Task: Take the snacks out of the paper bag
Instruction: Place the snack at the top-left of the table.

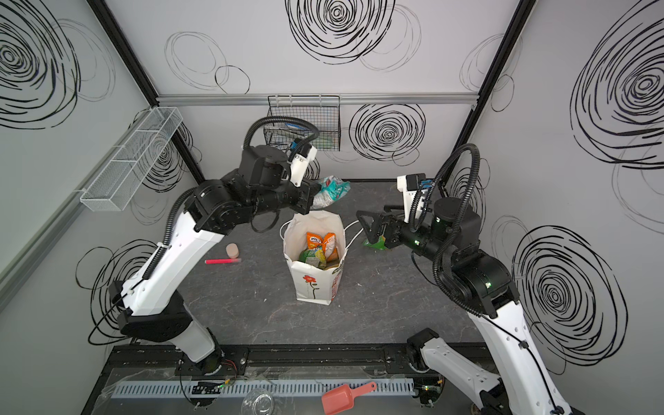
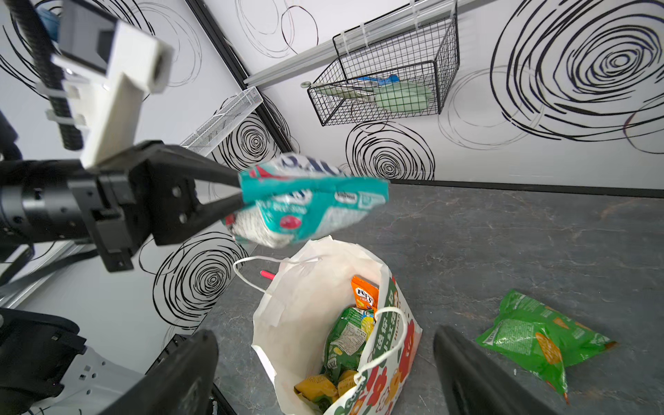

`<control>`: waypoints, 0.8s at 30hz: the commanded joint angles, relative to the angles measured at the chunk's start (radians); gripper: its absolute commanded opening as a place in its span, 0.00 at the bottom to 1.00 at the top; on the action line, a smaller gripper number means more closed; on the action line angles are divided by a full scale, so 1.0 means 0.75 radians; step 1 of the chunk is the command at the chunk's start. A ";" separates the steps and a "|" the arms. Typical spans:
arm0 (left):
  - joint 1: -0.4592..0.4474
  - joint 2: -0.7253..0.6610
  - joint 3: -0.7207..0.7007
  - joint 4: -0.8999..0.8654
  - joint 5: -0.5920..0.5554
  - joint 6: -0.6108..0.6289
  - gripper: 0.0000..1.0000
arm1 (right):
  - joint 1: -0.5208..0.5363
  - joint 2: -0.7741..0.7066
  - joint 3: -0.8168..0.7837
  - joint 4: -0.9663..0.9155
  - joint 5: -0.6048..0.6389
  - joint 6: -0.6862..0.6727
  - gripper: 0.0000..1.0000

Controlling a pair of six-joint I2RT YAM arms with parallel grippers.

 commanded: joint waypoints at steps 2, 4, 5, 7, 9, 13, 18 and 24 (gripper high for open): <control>0.180 -0.023 0.049 0.086 0.052 0.032 0.00 | 0.008 -0.008 -0.014 0.048 0.003 0.026 0.97; 0.275 -0.025 0.026 0.105 0.080 0.031 0.00 | 0.009 -0.010 -0.019 0.047 0.004 0.026 0.98; 0.326 -0.025 0.004 0.118 0.099 0.027 0.00 | 0.009 -0.013 -0.022 0.048 0.006 0.027 0.97; 0.426 -0.027 -0.053 0.149 0.147 0.022 0.00 | 0.008 -0.012 -0.028 0.046 0.006 0.026 0.97; 0.518 -0.026 -0.135 0.186 0.179 0.014 0.00 | 0.009 -0.014 -0.040 0.046 0.005 0.029 0.97; 0.677 -0.030 -0.372 0.295 0.239 -0.004 0.00 | 0.009 -0.011 -0.050 0.040 -0.010 0.035 0.97; 0.774 -0.046 -0.695 0.438 0.245 -0.018 0.00 | 0.008 0.000 -0.052 0.036 -0.047 0.040 0.97; 0.882 -0.029 -1.029 0.637 0.269 -0.046 0.00 | 0.009 0.008 -0.064 0.048 -0.077 0.057 0.97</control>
